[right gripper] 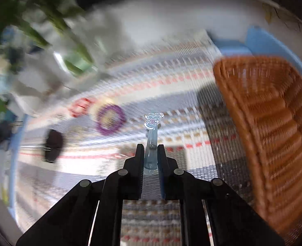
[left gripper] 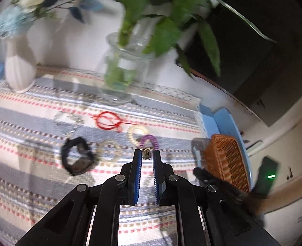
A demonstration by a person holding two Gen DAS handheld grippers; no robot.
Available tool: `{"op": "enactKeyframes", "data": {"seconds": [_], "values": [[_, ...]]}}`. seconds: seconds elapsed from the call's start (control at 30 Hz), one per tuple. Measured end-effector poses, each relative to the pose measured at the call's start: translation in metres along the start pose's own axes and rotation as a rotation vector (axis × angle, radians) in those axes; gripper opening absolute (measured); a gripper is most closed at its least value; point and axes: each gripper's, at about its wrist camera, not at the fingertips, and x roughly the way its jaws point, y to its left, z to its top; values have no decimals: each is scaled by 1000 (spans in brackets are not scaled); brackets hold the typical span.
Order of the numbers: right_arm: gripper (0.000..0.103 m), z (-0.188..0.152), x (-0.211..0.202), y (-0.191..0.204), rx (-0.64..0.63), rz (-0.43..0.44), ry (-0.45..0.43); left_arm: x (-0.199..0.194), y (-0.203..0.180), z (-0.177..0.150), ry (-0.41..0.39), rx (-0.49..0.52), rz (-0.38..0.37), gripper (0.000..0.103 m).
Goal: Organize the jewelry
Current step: 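Carry the gold ring in the left tool while the right tool carries the hair clip over the wicker basket, then open the left tool to drop the ring while the right tool releases the clip into the basket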
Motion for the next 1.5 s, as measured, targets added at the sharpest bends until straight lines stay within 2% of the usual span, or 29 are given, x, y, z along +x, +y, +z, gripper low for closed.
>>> {"op": "enactKeyframes", "data": {"seconds": [0.1, 0.2, 0.33, 0.53, 0.7, 0.87, 1.07, 1.2, 1.3, 1.5], "values": [[15, 11, -34, -1, 11, 74, -60, 10, -21, 2, 13, 54, -10, 10], [15, 22, -53, -3, 40, 95, -110, 19, -41, 3, 30, 91, -44, 10], [15, 30, -81, -25, 97, 99, -155, 32, -80, 5, 40, 221, -87, 10], [15, 26, -110, -78, 166, 27, -204, 65, -141, 1, 100, 361, -187, 10], [15, 8, -122, -125, 245, -55, -199, 105, -197, -22, 190, 473, -242, 10], [15, -10, -121, -158, 296, -109, -155, 138, -237, -49, 261, 563, -230, 10], [15, -31, -111, -185, 350, -142, -92, 164, -262, -70, 298, 583, -181, 10], [15, -40, -103, -193, 364, -143, -55, 171, -266, -77, 307, 613, -130, 10], [15, -45, -96, -193, 366, -141, -31, 172, -261, -77, 309, 599, -110, 10], [15, -49, -93, -196, 391, -129, -28, 172, -259, -76, 305, 604, -88, 10]]}}
